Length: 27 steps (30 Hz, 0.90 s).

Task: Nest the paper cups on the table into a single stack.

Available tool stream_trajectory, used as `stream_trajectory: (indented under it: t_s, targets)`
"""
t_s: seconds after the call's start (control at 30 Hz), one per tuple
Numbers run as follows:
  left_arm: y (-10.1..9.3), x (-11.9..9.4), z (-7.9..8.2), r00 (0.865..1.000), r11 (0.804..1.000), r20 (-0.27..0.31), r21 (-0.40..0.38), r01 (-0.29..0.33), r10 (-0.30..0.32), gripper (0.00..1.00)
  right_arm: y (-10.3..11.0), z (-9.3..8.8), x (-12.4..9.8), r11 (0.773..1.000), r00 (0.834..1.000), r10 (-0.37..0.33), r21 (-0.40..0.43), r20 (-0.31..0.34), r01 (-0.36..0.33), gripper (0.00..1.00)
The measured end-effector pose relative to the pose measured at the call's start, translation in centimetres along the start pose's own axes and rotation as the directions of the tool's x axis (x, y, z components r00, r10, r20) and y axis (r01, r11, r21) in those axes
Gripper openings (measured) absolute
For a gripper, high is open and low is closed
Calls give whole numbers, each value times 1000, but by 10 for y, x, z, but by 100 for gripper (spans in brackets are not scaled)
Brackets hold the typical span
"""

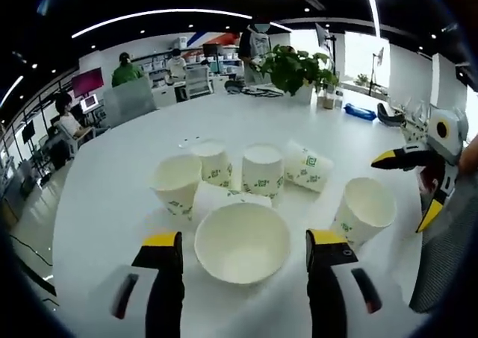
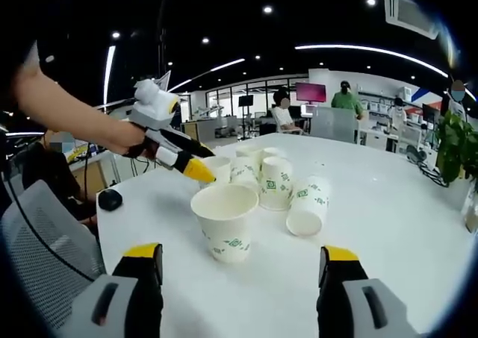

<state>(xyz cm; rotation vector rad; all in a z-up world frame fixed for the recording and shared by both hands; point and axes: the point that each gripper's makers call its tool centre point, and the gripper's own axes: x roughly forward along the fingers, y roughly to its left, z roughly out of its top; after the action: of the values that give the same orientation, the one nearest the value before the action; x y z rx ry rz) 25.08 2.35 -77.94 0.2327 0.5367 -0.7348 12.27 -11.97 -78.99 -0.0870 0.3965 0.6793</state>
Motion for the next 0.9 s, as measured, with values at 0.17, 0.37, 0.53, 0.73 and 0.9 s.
stream_trajectory:
  t_s: [0.17,0.37,0.53,0.73,0.9]
  targets:
    - [2,3,-5,1000,1000,-10,-20,-7,7,58,-1,-1,1,1000,1000,-1,3,-2,1,86]
    - [4,1,-2,999,999,24,-37,-29,30,52,1,-2,0,1000,1000,4,0,-9,-4,86]
    - [6,4,-1,999,999,23,-9,-32,32,53,1,-2,0,1000,1000,3,1,-12,-3,85]
    - [6,6,-2,999,999,7,26,-41,41,50,1,-4,1,1000,1000,4,1,-17,-4,85]
    - [3,5,-2,999,999,11,33,-39,39,49,1,-3,0,1000,1000,3,1,-16,-3,85]
